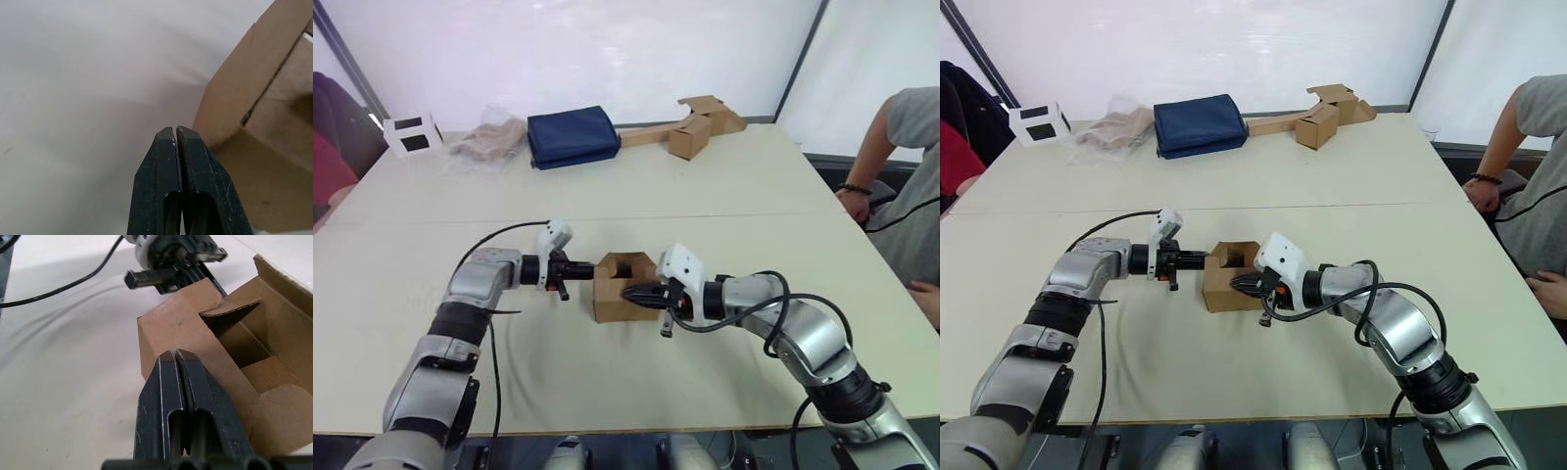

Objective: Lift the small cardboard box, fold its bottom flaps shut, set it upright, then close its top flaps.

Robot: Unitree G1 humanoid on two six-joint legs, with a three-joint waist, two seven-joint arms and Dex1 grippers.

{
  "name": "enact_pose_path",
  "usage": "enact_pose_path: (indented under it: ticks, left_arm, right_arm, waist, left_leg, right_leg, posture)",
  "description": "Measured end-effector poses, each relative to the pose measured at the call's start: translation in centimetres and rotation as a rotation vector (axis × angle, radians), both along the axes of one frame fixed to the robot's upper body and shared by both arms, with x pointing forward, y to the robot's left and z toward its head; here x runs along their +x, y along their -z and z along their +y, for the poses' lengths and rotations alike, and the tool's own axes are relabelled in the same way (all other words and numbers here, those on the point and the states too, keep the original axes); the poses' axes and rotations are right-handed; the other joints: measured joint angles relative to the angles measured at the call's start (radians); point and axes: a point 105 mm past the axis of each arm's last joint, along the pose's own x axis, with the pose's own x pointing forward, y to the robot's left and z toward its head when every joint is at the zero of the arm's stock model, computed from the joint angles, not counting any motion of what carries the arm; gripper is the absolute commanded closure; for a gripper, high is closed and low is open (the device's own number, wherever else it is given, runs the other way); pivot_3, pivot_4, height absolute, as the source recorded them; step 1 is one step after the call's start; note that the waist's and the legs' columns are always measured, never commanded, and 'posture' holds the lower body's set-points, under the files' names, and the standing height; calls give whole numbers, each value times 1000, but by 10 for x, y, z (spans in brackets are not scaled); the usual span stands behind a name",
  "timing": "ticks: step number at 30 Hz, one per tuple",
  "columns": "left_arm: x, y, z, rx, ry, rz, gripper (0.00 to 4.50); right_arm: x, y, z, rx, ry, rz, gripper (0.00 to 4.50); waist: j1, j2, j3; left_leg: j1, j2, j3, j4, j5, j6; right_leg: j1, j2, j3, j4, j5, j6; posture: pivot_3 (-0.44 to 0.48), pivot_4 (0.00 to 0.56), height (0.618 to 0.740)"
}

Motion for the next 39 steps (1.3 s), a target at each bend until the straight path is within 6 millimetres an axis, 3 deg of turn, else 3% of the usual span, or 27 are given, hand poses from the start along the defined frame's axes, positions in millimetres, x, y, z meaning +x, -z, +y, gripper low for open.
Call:
enact_pose_path:
  ticks: [5, 8, 11, 16, 25, 39]
  left_arm:
    - [-2, -12, 20, 7, -55, -25, 4421]
    - [-28, -35, 30, 7, -5, -64, 4421]
    - [-51, -51, 22, -19, 63, -80, 4421]
    - [-81, -51, 1, -64, 130, -28, 4421]
    - [-85, -33, -13, -60, 130, 16, 4421]
    - [-72, -24, -13, -61, 76, -4, 4421]
  right_arm:
    - [2, 2, 1, 3, -3, 1, 4500]
    - [3, 3, 1, 2, -8, -3, 4500]
    - [4, 4, 1, 5, -5, 2, 4500]
    - [5, 3, 4, 26, -7, 5, 4500]
    - [5, 3, 7, 31, -21, 3, 4500]
    - [3, -6, 5, 99, -29, 36, 4500]
  waist:
    - [0, 0, 0]
    - [-6, 0, 0]
    - [-6, 0, 0]
    - [0, 0, 0]
    - [2, 0, 0]
    - [4, 0, 0]
  left_leg:
    - [0, 0, 0, 0, 0, 0]
    - [0, 0, 0, -1, 0, 0]
    - [0, 0, 0, -1, 0, 0]
    - [1, 0, 0, 0, 0, 0]
    - [1, 0, 0, 0, 0, 0]
    - [1, 0, 0, 0, 0, 0]
  right_leg:
    - [0, 0, 0, 0, 0, 0]
    - [0, 0, 0, -1, 0, 0]
    - [1, -1, 0, 0, 0, 0]
    - [1, 0, 0, 0, 0, 0]
    - [1, 0, 0, 0, 0, 0]
    - [1, -1, 0, -1, 0, 0]
  posture:
    - [0, 150, 740]
    - [0, 150, 740]
    - [0, 150, 740]
    - [0, 150, 740]
    - [0, 150, 740]
    - [0, 150, 740]
